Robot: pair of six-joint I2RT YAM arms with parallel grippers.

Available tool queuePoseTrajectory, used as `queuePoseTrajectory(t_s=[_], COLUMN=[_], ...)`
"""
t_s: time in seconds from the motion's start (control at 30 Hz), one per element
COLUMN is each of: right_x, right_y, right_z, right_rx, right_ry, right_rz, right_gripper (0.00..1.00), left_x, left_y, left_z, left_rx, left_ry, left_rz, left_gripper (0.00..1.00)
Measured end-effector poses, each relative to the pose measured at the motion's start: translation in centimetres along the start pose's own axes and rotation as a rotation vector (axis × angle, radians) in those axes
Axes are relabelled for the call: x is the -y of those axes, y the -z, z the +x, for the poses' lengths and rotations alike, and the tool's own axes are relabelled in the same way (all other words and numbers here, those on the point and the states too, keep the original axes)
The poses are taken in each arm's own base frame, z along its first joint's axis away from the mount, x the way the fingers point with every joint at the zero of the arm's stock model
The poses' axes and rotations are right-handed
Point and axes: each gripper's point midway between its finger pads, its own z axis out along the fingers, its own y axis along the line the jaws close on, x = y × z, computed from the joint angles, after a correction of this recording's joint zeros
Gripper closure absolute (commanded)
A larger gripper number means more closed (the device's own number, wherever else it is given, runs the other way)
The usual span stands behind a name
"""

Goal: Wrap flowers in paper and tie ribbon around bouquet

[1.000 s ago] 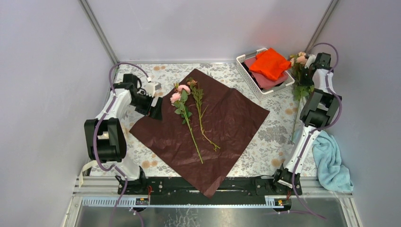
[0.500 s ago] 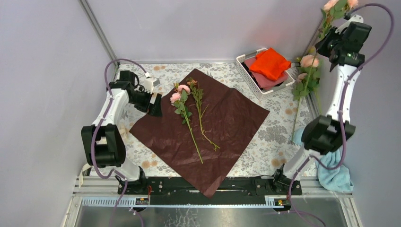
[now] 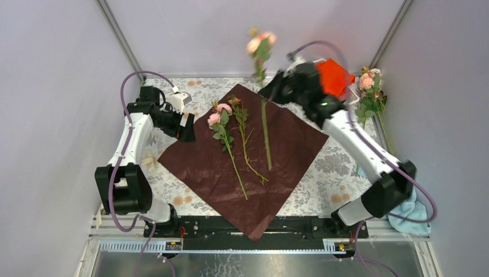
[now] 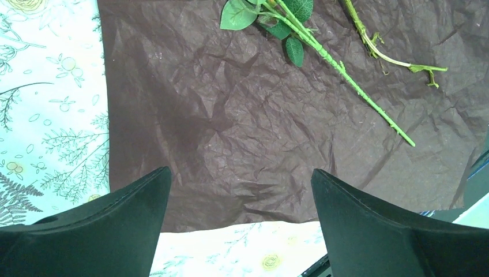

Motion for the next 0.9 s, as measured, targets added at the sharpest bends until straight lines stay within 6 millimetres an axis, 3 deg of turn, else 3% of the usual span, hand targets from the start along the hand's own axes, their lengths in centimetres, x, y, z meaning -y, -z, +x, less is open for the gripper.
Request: queuePoseTrajectory(t_s=[0.07, 0.17, 0.33, 0.37, 0.43, 0.5, 0.6, 0.67, 0.8, 0.9], right_x=[-1.4, -0.8, 2.8, 3.6, 5.6, 6.9, 6.8, 6.2, 6.0, 9.8], right_y=[-2.6, -6.6, -10.9, -11.4, -12.5, -13.4, -14.6, -14.7, -12.6, -8.8], right_z=[6.5, 15.7, 26.6, 27.8, 29.4, 29.7, 28.2, 26.1, 20.1, 12.9], right_rx=[-0.144, -0.330, -0.522, -0.539, -0.557, -0.566, -0.567, -0.550, -0.481, -0.392], right_ry=[-0.030, -0.049, -0.009, -0.002, 0.019, 0.055, 0.135, 0.223, 0.409, 0.466], right_rz=[-0.006, 0.064, 0.198, 0.222, 0.281, 0.322, 0.335, 0.330, 0.331, 0.398], right_gripper=[1.00, 1.00, 0.98, 0.90, 0.59, 0.39, 0.23, 0.18, 0.16, 0.19], left_x=[0.0, 0.0, 0.0, 0.0, 0.1, 0.1, -0.1, -0.3, -0.6, -0.9], left_y=[0.1, 0.0, 0.1, 0.1, 0.2, 0.2, 0.2, 0.2, 0.2, -0.1], left_z=[0.1, 0.3, 0.9, 1.0, 1.3, 1.5, 1.6, 1.7, 1.9, 2.2], left_rx=[0.000, -0.002, -0.006, -0.005, -0.007, -0.010, -0.014, -0.017, -0.028, -0.043], left_ry=[0.002, 0.006, 0.018, 0.019, 0.022, 0.024, 0.024, 0.025, 0.029, 0.038], left_rz=[-0.001, -0.001, -0.007, -0.009, -0.011, -0.014, -0.024, -0.031, -0.046, -0.051], left_gripper=[0.01, 0.01, 0.01, 0.01, 0.01, 0.01, 0.01, 0.01, 0.01, 0.01])
